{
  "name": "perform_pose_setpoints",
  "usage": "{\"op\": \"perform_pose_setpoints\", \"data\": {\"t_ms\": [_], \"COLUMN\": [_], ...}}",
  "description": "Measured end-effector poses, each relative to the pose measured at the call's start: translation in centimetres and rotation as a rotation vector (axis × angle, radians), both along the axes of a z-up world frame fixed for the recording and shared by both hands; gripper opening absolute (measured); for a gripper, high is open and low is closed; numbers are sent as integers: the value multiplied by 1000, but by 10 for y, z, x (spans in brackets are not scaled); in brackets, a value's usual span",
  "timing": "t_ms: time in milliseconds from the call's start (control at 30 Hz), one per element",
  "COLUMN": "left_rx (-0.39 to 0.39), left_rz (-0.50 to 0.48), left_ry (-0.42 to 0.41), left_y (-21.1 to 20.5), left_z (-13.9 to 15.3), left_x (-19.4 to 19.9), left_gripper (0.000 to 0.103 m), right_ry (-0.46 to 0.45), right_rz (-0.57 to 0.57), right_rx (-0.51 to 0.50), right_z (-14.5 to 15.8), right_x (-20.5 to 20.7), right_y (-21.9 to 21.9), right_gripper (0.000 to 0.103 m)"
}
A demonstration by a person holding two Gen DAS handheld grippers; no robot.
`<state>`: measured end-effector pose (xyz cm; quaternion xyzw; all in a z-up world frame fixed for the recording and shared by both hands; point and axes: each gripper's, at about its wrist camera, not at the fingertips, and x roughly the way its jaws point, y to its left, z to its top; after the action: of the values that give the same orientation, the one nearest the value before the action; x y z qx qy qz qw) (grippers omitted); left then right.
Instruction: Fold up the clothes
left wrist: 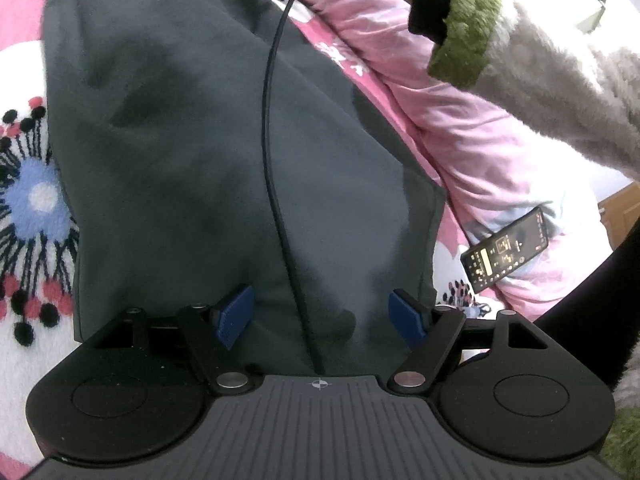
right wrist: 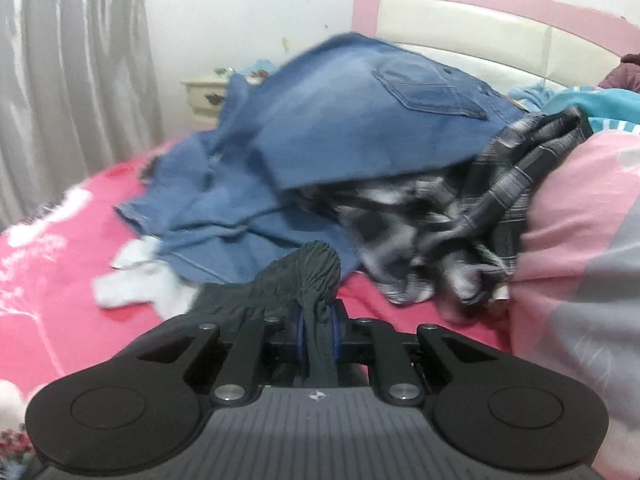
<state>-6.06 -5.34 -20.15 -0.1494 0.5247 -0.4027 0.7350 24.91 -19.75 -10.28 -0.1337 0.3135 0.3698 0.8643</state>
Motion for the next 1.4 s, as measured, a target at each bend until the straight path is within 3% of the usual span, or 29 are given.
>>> {"op": "perform_pose_setpoints", "data": {"t_ms": [133, 200, 300, 400, 500, 667, 767, 833, 900, 933, 967, 1100, 1167, 1267, 1367, 1400], "left_rx": [7, 8, 8, 7, 3, 8, 19, 29, 40, 44, 48, 60, 66, 73, 72, 70], "left_rz": [-1, 0, 3, 1, 2, -1, -1, -2, -3, -3, -2, 4, 4, 4, 9, 10], "left_ry": [0, -1, -1, -2, 1, 0, -1, -7, -15, -19, -22, -29, -33, -38, -37, -36], "left_y": [-1, -1, 0, 1, 2, 2, 2, 1, 0, 0, -1, -2, -2, -1, 0, 0], "left_z": [0, 0, 0, 0, 0, 1, 3, 4, 5, 5, 5, 6, 6, 6, 5, 5], "left_x": [0, 0, 0, 0, 1, 0, -2, -3, -4, -5, -5, -6, -6, -6, -6, -6], "left_gripper": [75, 75, 75, 75, 75, 75, 75, 75, 75, 75, 75, 75, 75, 75, 75, 75], "right_ry": [61, 76, 81, 96, 156, 238, 315, 344, 346, 315, 301, 254, 261, 281, 311, 314], "right_rz": [-33, -71, -127, -168, -114, -77, -96, -95, -103, -121, -156, -254, -266, -259, -215, -204], "right_rx": [-64, -95, -59, 16, 41, -38, -93, -153, -216, -225, -211, -256, -228, -146, -72, -90], "right_z": [-26, -35, -27, -4, 19, 16, -8, -26, -43, -46, -45, -48, -45, -30, -18, -22], "right_x": [19, 26, 29, 21, -1, -41, -61, -75, -87, -90, -91, -87, -87, -92, -103, -106], "right_y": [5, 5, -12, -39, -68, -127, -156, -161, -163, -165, -168, -181, -186, -194, -199, -196], "right_gripper": [17, 42, 55, 56, 57, 59, 54, 40, 11, 10, 2, 0, 0, 10, 48, 49]}}
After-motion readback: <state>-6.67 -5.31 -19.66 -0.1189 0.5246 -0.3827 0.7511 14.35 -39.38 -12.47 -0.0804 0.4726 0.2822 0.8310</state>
